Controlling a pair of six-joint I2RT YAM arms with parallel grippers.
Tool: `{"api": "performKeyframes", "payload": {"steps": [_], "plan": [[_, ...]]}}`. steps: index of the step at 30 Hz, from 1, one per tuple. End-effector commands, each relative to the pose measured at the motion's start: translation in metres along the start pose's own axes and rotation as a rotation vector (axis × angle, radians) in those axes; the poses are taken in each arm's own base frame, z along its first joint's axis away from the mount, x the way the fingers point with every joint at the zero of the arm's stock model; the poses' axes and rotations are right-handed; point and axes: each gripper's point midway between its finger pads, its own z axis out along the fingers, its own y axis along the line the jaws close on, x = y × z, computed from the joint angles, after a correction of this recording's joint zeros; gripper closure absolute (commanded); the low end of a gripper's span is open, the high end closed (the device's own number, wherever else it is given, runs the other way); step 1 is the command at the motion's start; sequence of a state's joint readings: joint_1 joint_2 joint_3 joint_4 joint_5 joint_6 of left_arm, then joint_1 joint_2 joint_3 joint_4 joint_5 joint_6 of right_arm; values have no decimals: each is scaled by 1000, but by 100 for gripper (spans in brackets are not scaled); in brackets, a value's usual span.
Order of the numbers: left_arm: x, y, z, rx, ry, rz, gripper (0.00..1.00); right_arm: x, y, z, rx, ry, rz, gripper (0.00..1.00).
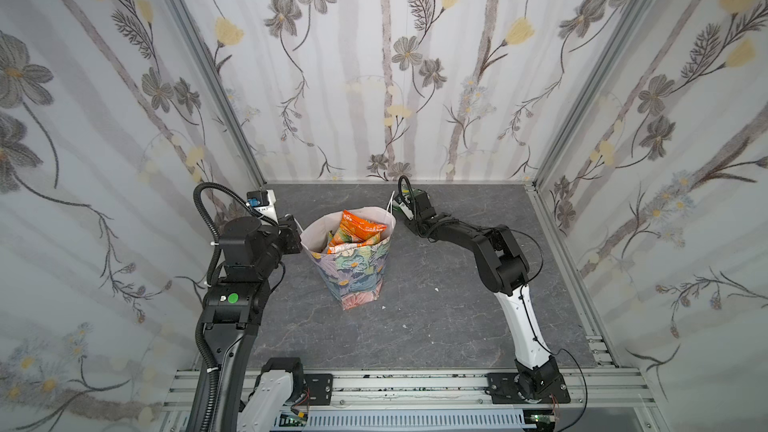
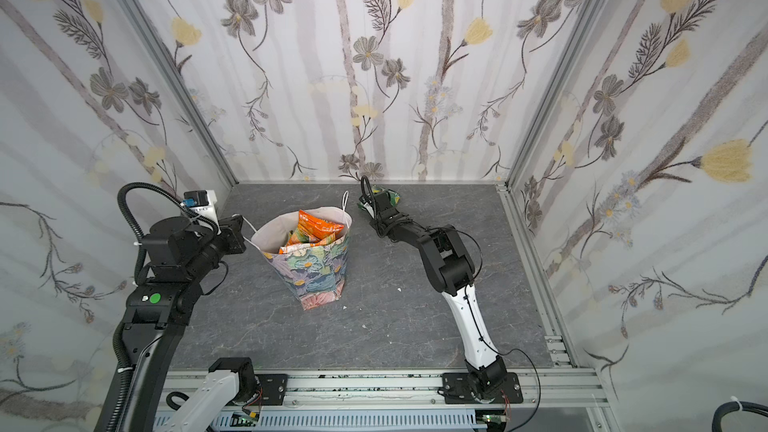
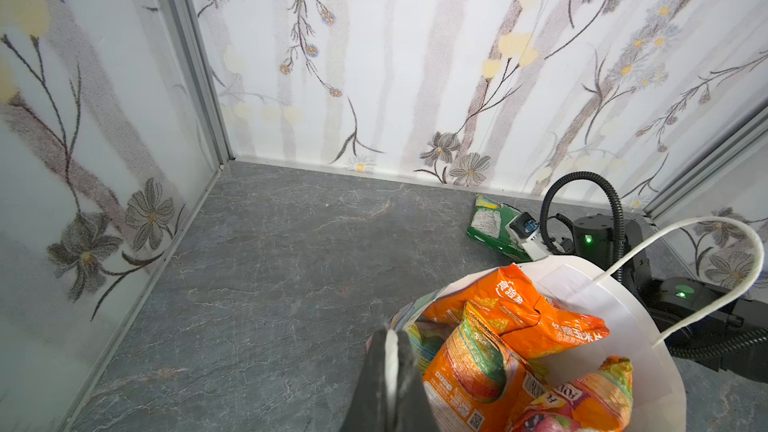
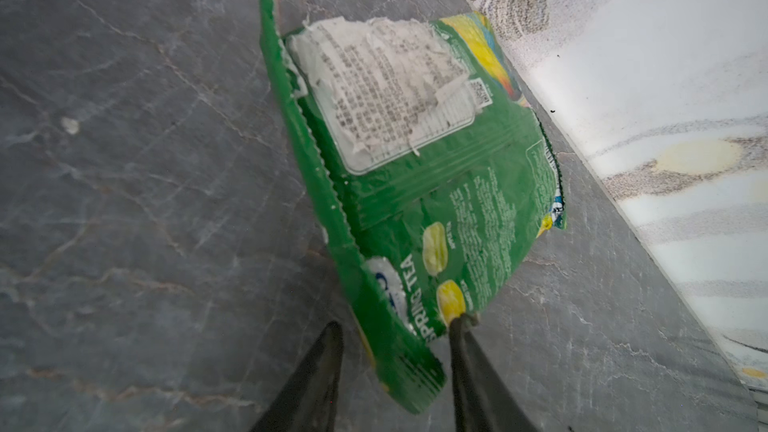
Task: Place the snacks into the paper bag
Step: 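Lower the right gripper onto the green packet and close on its edge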
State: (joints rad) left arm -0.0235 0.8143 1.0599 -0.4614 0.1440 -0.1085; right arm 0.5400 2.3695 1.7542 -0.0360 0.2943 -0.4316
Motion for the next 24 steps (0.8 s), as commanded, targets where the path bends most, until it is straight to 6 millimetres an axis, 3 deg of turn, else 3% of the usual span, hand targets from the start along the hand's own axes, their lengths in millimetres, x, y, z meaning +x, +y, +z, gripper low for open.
{"api": "performKeyframes", "payload": {"steps": [1,6,10,17,24], "plan": [[-9,0,-1,-4,-43,14,100,-2,1,1,-5,-2,-4,73],[-9,1,-1,-7,-43,13,100,-3,1,0,-17,-6,5,100],[-10,1,-3,-10,-47,16,100,-12,1,-8,-86,-41,61,100],[-10,1,-4,-6,-49,16,100,-43,3,-48,-305,-165,172,100],[-11,0,-6,-2,-56,16,100,-70,-15,-84,-431,-259,302,100]]}}
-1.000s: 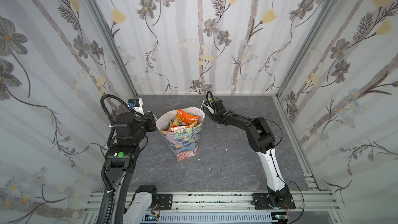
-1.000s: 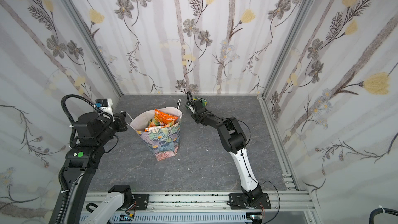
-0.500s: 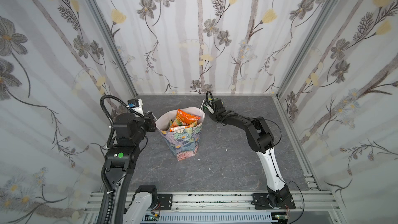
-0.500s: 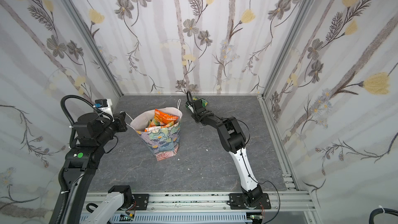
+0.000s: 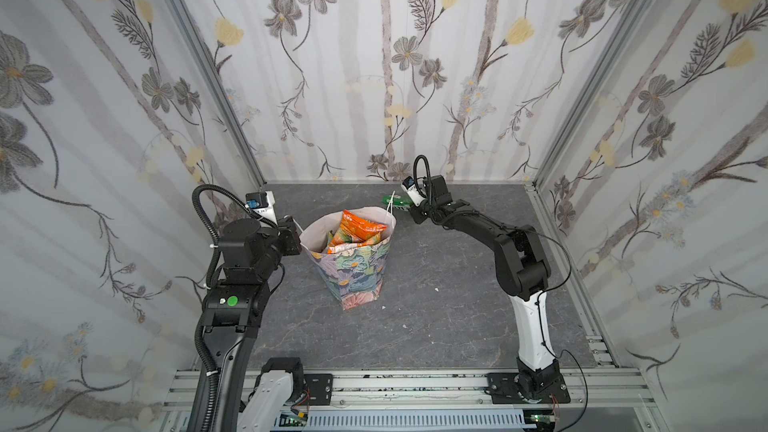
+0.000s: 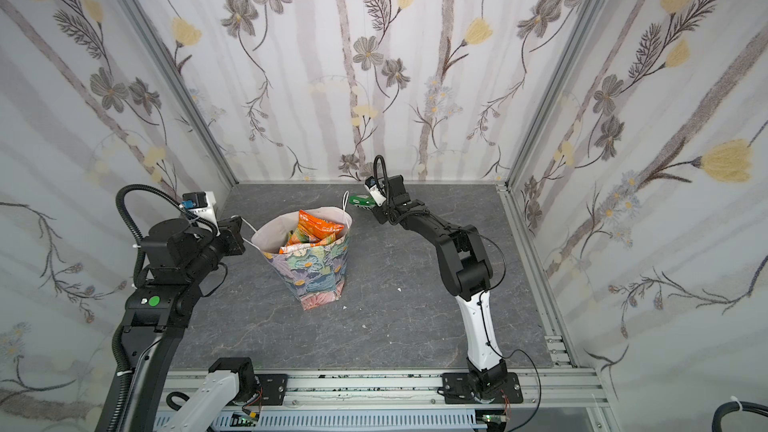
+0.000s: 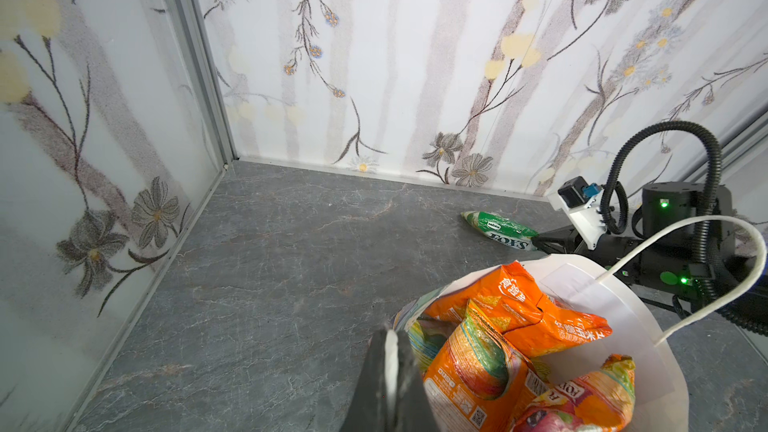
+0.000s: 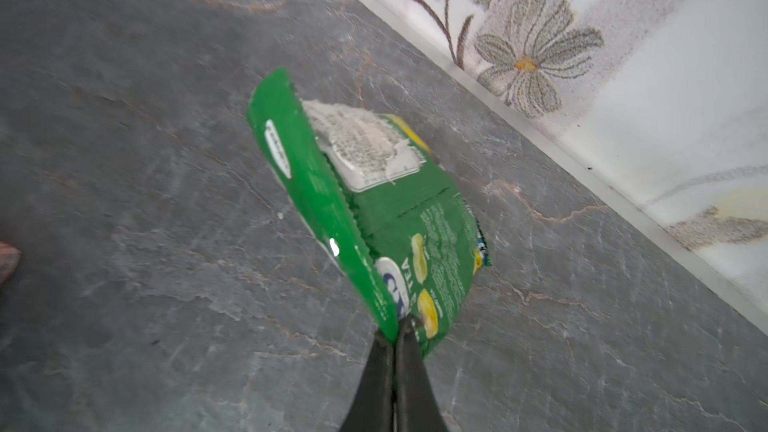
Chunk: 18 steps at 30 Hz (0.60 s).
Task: Place the snacks into the paper bag
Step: 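Lower the right gripper onto the green packet and close on its edge, then lift the green packet with the right gripper and carry it over the bag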
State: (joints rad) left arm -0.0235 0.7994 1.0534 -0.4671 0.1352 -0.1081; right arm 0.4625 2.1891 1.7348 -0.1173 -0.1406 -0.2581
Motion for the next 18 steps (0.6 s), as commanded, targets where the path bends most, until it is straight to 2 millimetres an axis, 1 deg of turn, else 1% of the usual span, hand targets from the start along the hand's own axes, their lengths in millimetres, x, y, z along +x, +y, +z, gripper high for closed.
{"api": "performKeyframes", "payload": {"steps": [1,4,8,14,18], "plan": [[-12,-2,-2,6,-53,15,100,-23,9,-18,-116,-75,94,100],[-11,-1,-2,5,-53,14,100,-35,6,-31,-156,-110,135,100],[-12,-2,-3,8,-56,15,100,-52,8,-48,-190,-152,153,100],[-13,-3,-4,11,-58,15,100,-72,11,-73,-216,-201,160,100],[-14,-3,-6,10,-63,16,100,-87,9,-92,-200,-250,158,100]]}}
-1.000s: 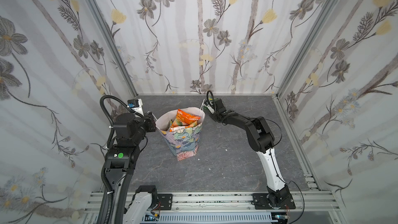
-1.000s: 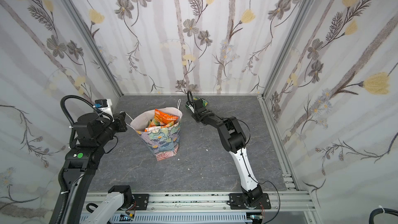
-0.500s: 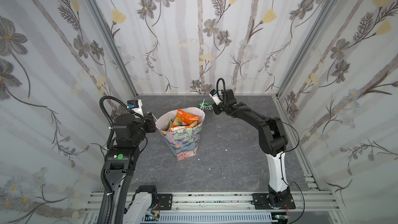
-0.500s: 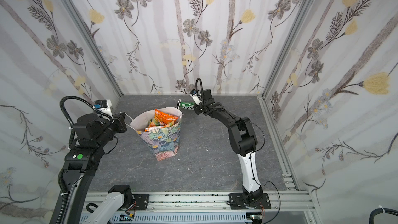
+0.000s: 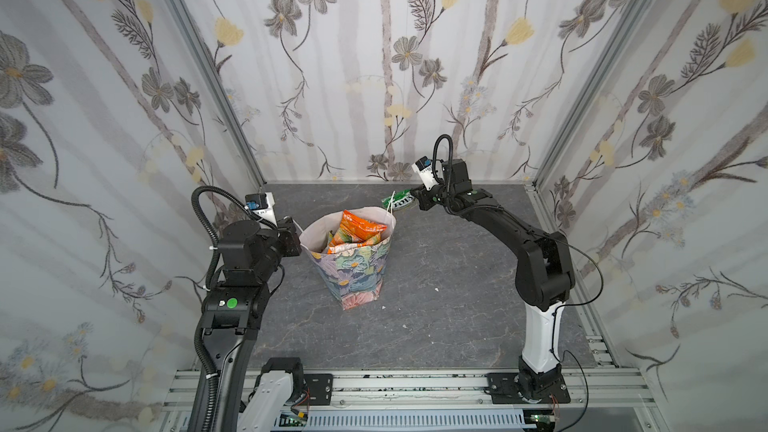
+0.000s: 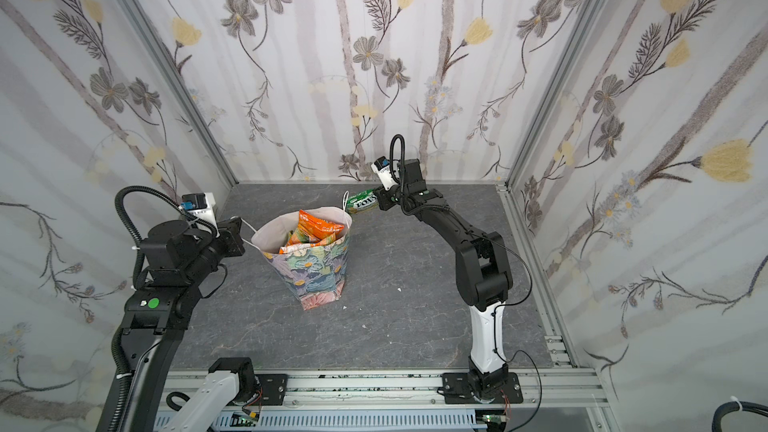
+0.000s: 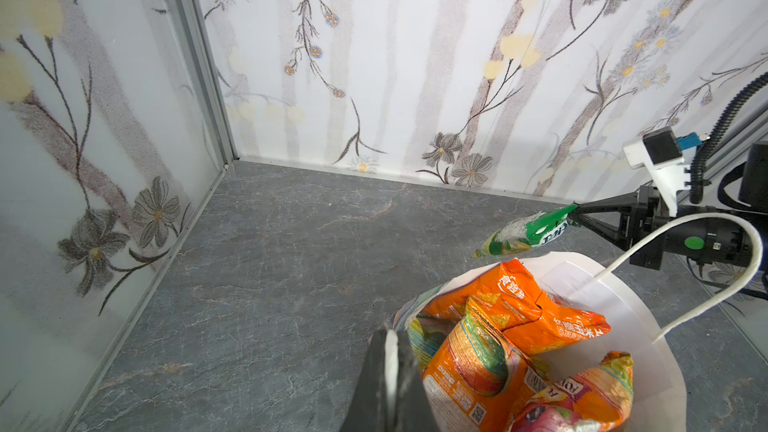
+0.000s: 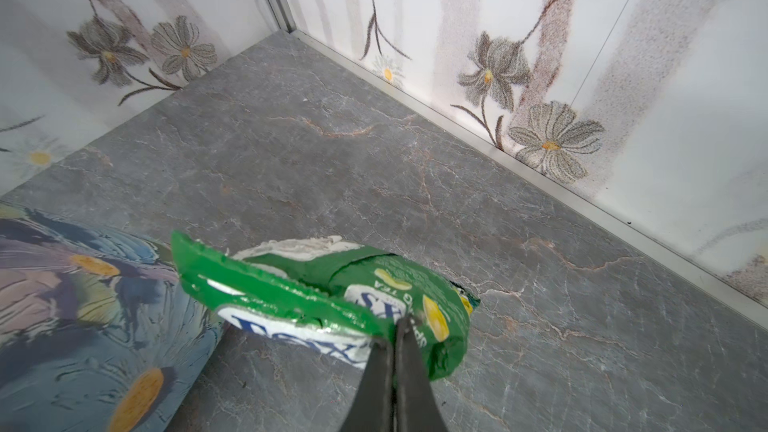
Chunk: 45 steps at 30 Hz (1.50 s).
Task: Place the snacks into the paper bag
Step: 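Lift the green packet with the right gripper and carry it over the bag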
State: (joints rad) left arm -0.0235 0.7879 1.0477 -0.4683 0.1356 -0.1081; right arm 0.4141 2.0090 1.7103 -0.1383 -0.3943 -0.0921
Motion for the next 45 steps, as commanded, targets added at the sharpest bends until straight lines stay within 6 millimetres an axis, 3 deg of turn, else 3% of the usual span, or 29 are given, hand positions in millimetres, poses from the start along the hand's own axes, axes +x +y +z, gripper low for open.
{"api": "performKeyframes", "payload": {"steps": [1,13,27,32,41,45], "plan": [[-14,-2,-4,8,-59,15,100,-28,8,-17,-13,-89,-6,100],[-15,-5,-4,25,-61,13,100,-73,21,-67,16,-182,-50,100],[-14,-7,-5,37,-61,10,100,-148,44,-136,35,-354,-101,100],[-14,-8,-6,39,-62,9,100,-170,65,-154,4,-415,-115,100],[-14,-8,-6,40,-65,9,100,-226,108,-195,-23,-570,-167,100],[-12,-7,-6,36,-64,7,100,-239,134,-200,-76,-599,-208,100]]}}
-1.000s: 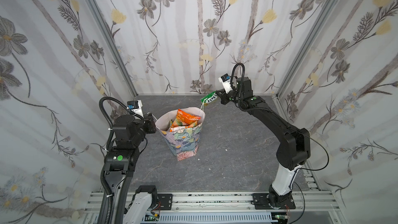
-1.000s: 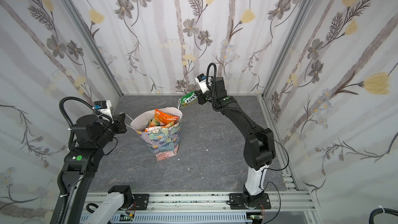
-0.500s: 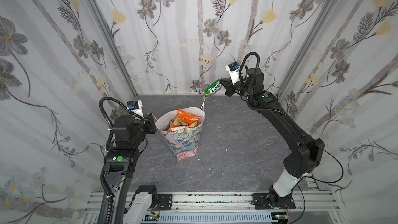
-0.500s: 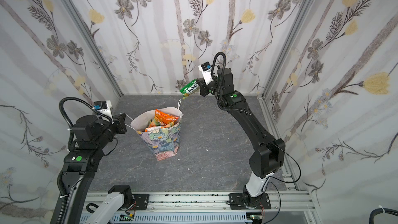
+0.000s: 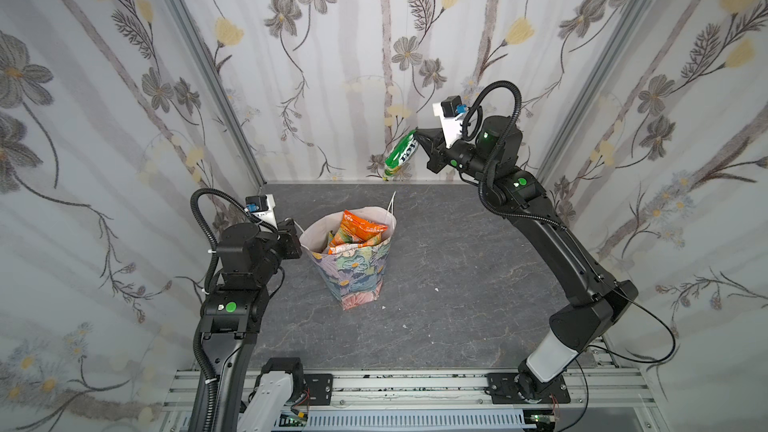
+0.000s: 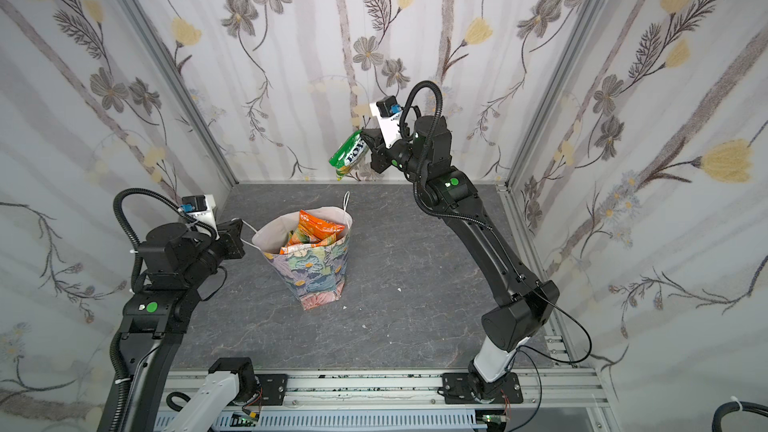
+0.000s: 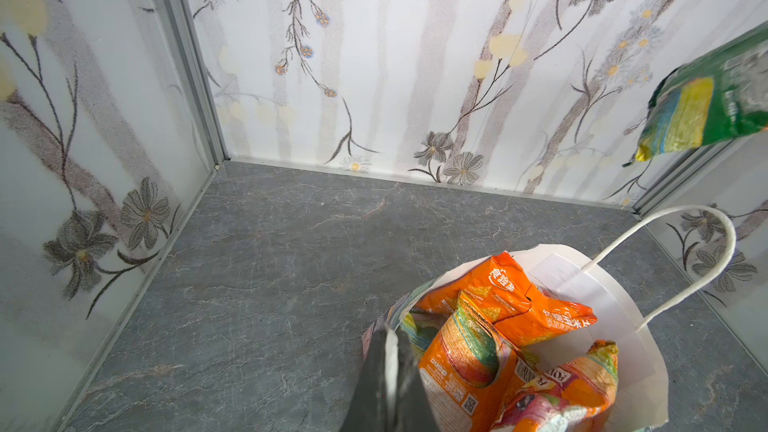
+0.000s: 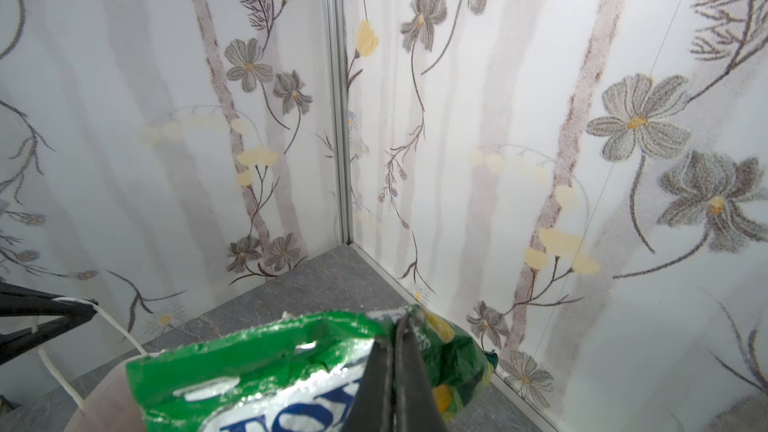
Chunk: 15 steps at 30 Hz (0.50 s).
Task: Place the snacks into the paper bag
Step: 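Lift the green packet with the right gripper and carry it over the bag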
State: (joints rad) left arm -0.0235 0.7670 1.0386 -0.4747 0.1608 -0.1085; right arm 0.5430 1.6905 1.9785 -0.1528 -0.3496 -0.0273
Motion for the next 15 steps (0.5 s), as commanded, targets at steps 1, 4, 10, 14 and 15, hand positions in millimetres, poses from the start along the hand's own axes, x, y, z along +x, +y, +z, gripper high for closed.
{"api": "performKeyframes", "payload": {"steps": [1,4,10,14,15], "plan": [[-14,-2,-1,10,-62,7,100,-25,20,2,-64,-74,-39,100],[-15,-3,-2,10,-65,9,100,-21,53,10,-216,-52,-46,100],[-15,-2,-2,7,-68,8,100,0,98,26,-445,-16,13,100],[-14,0,-3,-1,-68,10,100,13,118,32,-545,2,47,100],[-15,-1,-3,-1,-70,11,100,15,123,32,-568,3,50,100]]}}
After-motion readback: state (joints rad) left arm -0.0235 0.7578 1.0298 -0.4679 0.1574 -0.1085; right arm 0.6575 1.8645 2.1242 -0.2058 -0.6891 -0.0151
